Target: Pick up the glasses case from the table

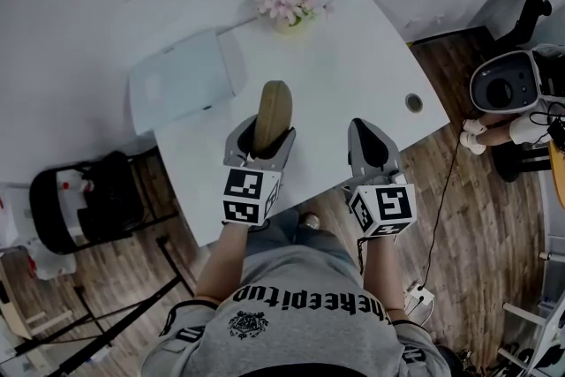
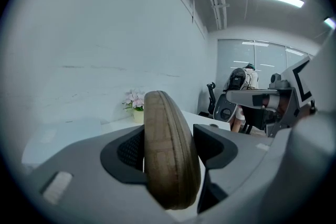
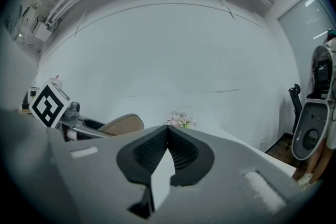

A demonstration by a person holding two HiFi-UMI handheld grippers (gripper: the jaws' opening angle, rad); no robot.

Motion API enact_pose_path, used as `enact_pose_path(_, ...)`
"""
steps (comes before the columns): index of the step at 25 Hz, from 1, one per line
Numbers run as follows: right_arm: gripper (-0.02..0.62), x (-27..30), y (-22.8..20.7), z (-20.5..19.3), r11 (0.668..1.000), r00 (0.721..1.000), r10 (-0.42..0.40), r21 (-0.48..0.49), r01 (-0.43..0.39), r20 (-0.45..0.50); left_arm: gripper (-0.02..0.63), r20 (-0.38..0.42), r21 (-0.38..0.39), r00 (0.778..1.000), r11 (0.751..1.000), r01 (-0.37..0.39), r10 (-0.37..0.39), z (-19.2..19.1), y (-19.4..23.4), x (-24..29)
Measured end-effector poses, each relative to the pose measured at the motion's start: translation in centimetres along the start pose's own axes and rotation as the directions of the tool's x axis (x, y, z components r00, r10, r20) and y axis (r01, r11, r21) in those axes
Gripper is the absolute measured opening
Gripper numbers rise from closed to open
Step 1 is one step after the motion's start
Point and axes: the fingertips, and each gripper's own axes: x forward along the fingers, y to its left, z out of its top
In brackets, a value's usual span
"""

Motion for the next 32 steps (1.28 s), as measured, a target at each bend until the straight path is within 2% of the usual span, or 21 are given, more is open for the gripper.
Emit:
enact_pose_path(13, 0.003, -1.4, 2.2, 1.7, 0.999, 0.999, 0.024, -0.029, -0.023, 0.040, 0.293, 0.133, -0.001, 0.991, 1.000, -0.027, 0.027, 2.7, 0.2, -4.1)
enact_pose_path(32, 0.003, -3.0, 3.4, 3.7, 0.997, 0.995, 0.050, -0.070, -0.044, 0.087, 0.293, 0.302, 0.036, 0.951, 0.996, -0.083, 0.068, 6.1, -0.4, -8.0)
